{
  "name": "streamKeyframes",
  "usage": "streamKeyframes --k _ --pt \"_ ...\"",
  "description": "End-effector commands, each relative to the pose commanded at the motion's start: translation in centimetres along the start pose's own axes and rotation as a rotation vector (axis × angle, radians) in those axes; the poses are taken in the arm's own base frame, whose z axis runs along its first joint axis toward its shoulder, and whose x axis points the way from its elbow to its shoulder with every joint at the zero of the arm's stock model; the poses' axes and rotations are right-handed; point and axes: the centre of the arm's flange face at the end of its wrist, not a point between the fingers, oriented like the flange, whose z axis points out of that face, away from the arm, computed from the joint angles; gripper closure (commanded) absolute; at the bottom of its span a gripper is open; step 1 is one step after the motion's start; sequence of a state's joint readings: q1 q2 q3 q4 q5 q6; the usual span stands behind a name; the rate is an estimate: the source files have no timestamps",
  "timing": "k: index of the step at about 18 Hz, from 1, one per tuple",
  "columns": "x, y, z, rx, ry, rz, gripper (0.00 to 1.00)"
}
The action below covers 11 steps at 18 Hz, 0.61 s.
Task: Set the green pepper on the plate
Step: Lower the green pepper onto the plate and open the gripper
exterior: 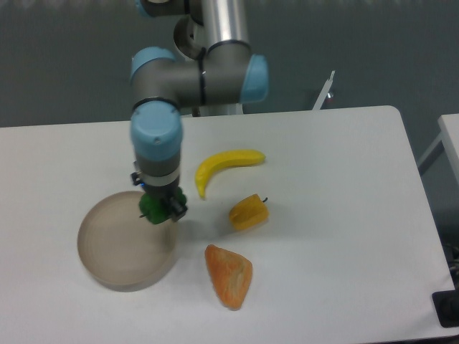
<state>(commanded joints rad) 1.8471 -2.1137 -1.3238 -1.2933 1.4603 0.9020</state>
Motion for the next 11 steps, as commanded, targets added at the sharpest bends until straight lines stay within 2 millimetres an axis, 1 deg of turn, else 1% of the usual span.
streamKeyframes --k 3,5,6,7,9,10,11 --pt "0.5 -0.9 1.3 -0.006 0.007 0.007 0.82" --pt "0.6 -1.0 1.9 -0.012 0.012 0.009 0.75" --pt "0.5 -1.1 2.4 -0.015 0.018 0.01 0.68" --pt "0.4 -1.2 2.5 -0.016 0.017 0.013 0.57" --pt "0.5 -1.5 3.2 -0.022 0.023 0.015 0.4" --pt "0.6 -1.6 3.4 -0.022 0.024 0.017 0.29" --pt "0.5 -1.7 3.5 -0.016 0.017 0.015 0.06"
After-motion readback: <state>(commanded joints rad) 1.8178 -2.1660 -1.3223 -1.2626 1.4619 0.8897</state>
